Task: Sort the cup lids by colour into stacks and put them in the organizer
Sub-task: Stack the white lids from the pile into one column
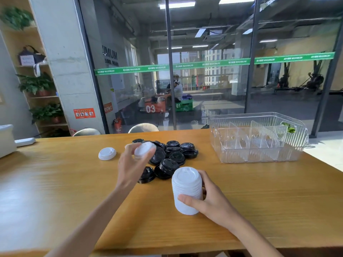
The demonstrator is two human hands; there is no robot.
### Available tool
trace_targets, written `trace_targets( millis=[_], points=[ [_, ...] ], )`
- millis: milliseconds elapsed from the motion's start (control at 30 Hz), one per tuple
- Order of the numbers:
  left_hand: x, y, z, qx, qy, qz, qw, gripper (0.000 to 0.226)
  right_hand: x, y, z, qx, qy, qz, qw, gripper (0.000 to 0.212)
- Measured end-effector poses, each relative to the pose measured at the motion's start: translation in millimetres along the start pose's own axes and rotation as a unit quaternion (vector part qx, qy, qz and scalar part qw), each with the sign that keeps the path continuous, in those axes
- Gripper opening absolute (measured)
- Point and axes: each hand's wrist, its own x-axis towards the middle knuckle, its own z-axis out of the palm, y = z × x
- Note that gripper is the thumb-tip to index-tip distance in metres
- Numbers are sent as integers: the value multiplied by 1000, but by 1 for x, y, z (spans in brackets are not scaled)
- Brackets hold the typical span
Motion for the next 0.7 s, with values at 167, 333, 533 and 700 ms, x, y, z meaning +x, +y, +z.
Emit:
trace_targets(
  millis=[167, 333, 533, 700],
  points=[
    [-51, 57, 19, -65, -51, 41, 996, 58, 0, -1, 2, 3, 3, 8, 1000, 72],
    [-92, 76, 32, -76, -96, 73, 990, 57, -1, -1, 4, 7, 11, 12, 1000, 68],
    [-108, 77, 43, -51, -104, 71, 991, 61, 0, 2, 5, 3, 13, 19, 1000, 74],
    [-109, 75, 51, -48, -107, 59, 991, 63, 2, 5, 7, 6, 14, 17, 1000, 83]
  ],
)
